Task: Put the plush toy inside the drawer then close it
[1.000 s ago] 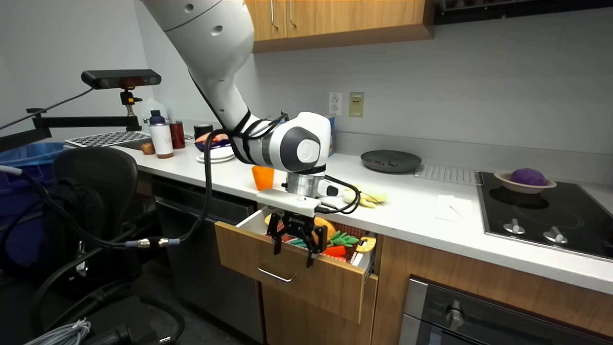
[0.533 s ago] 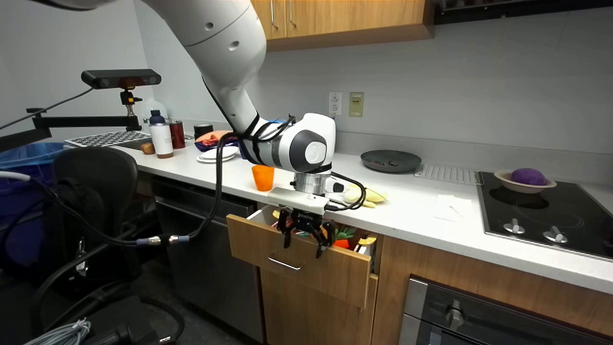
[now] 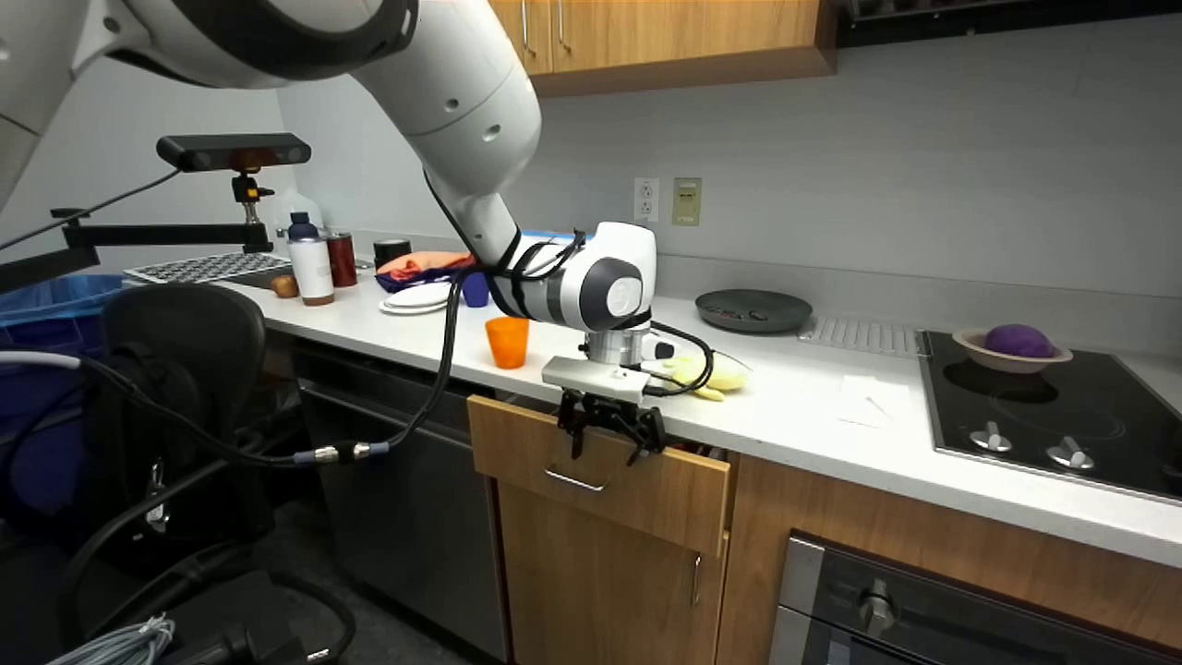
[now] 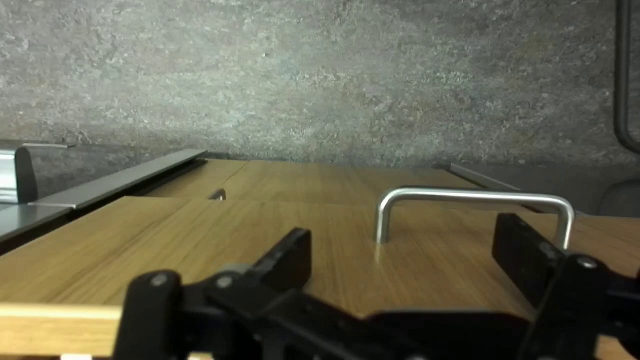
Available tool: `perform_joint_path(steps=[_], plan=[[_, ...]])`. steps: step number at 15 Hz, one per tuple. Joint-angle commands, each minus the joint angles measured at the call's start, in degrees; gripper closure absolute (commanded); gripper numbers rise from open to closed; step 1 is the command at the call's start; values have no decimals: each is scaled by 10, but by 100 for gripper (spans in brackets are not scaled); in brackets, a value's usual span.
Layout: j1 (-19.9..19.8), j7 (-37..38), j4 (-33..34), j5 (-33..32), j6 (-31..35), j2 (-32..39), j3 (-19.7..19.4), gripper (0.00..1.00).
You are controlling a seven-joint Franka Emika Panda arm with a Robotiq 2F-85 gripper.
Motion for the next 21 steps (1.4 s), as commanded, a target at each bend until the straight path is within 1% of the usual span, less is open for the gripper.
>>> perform_joint_path(steps=[1,4,5,7,11,16,21], plan=[[20,14,47,-2,35,26,5,0],[28,28,15,-1,45,0,3,0],[12,13,-9,2,49,-16,0,0],[11,18,-51,-2,57,-50,-5,0],[22,52,-176,-19,84,-155,-20,0],[22,82,-326,-33,132,-301,-16,0],[16,96,-444,-18,174,-431,-9,0]])
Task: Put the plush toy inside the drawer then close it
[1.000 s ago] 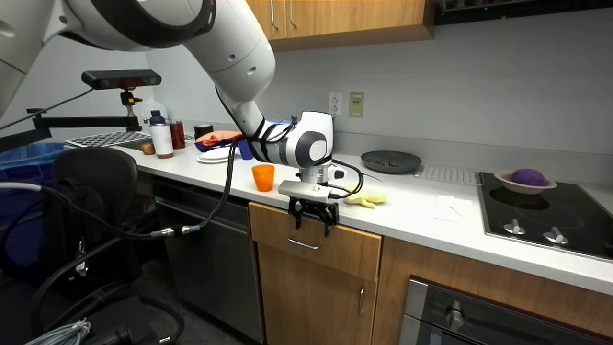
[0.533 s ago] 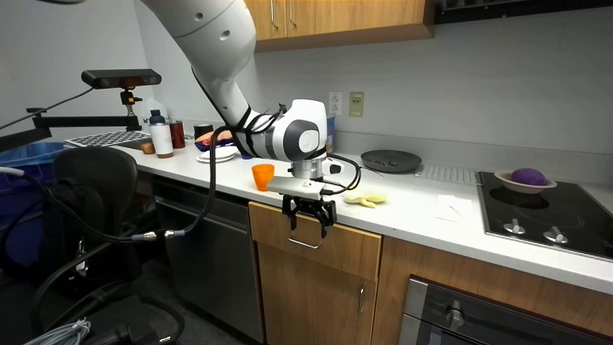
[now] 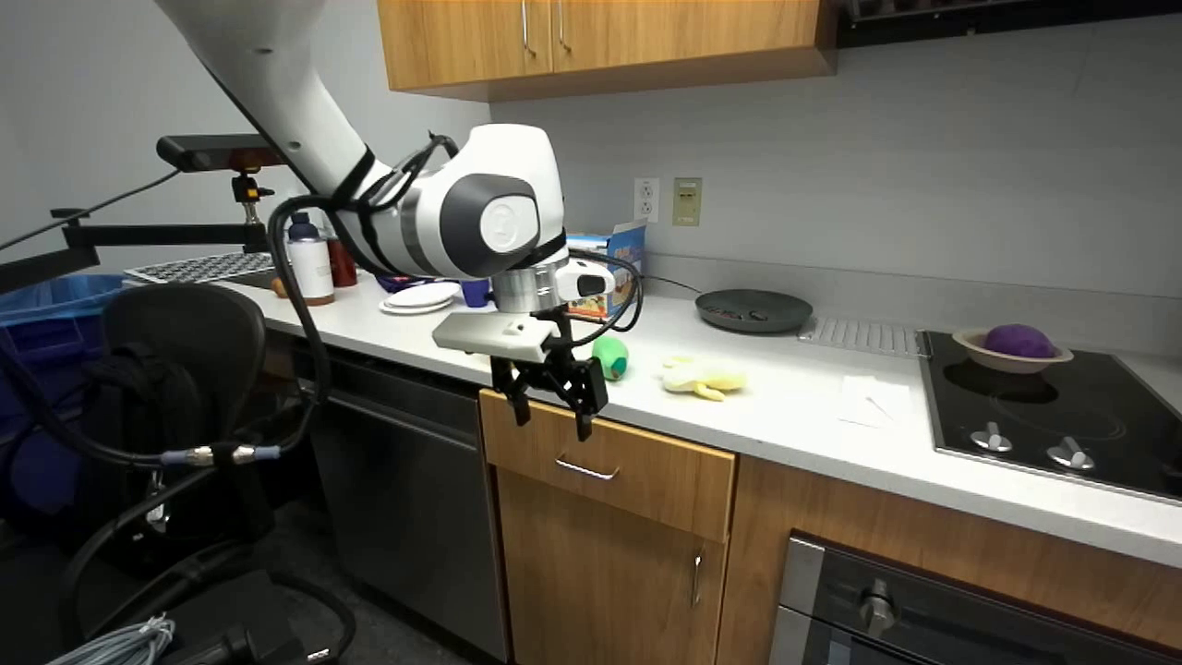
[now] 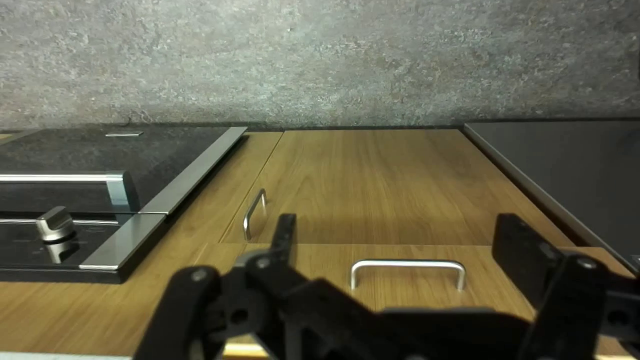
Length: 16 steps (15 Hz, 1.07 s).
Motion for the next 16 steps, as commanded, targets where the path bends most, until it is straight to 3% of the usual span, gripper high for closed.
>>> perform_joint_path(steps=[1,2,5,16], plan=[[-2,16,-107,8,36,-114,5,0],[-4,6,-45,2,14,-48,4,0],[-4,8,-89,3,23,-93,5,0],[-4,9,-94,3,23,-98,5,0]])
